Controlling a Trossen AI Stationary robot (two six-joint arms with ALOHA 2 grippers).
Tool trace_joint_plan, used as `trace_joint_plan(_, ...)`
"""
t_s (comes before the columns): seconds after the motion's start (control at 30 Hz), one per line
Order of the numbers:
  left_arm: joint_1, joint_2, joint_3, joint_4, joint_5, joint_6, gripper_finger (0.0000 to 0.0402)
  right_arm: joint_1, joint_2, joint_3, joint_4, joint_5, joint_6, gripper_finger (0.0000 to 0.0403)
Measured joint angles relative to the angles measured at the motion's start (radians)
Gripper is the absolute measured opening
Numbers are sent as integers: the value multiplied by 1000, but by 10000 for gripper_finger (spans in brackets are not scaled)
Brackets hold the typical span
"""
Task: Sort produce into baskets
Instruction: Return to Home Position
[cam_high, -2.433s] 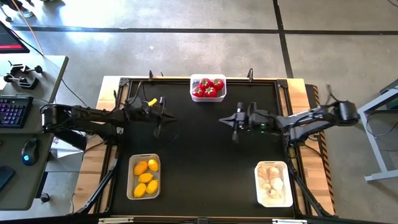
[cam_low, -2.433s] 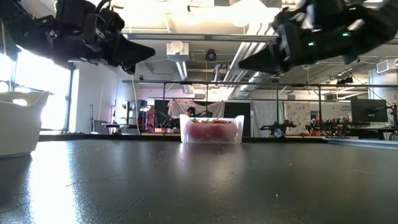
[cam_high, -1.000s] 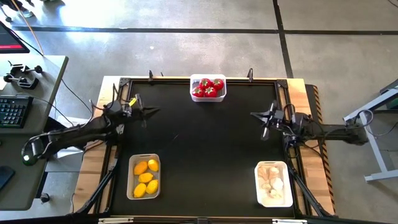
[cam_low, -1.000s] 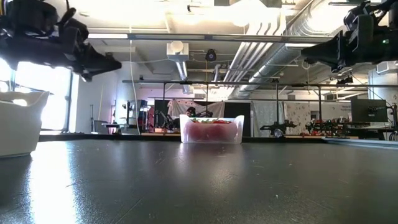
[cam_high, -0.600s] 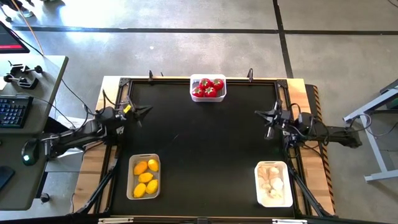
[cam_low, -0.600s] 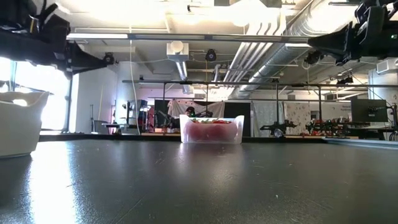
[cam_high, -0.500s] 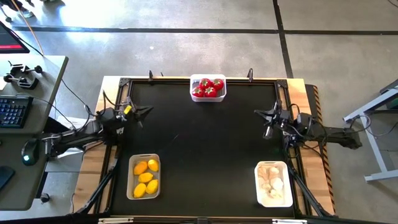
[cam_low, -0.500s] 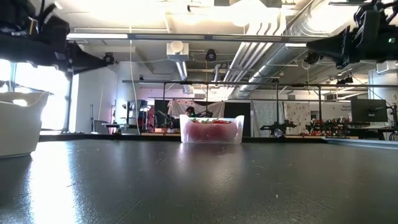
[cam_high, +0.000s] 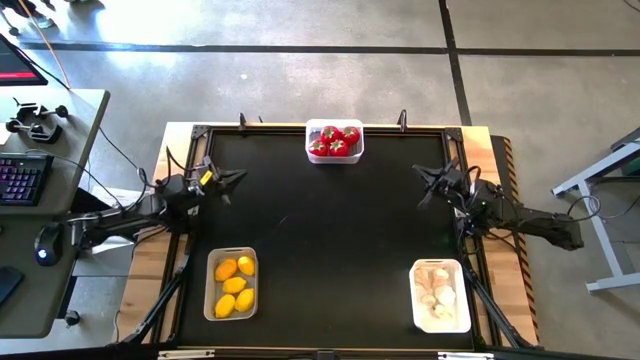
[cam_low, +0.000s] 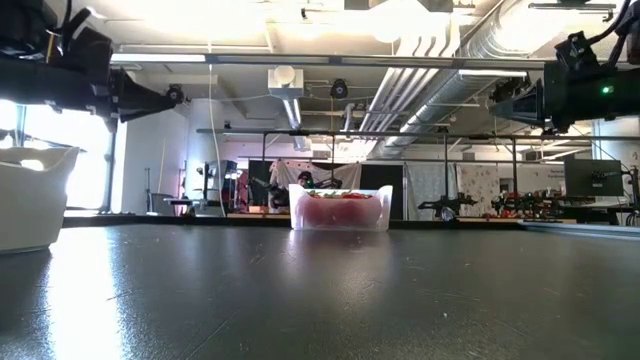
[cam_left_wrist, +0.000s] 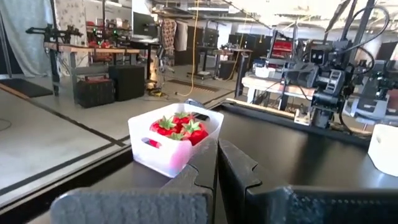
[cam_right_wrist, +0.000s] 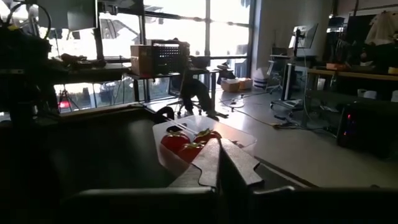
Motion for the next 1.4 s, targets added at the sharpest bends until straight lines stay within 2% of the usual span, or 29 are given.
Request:
trace_joint_plan(0.53, 0, 192, 0, -5, 34, -14, 0, -4, 1, 0, -4, -3, -43, 0)
trace_joint_plan(1.4, 0, 203, 0, -5, 34, -12, 0, -4, 1, 1, -5, -4, -43, 0)
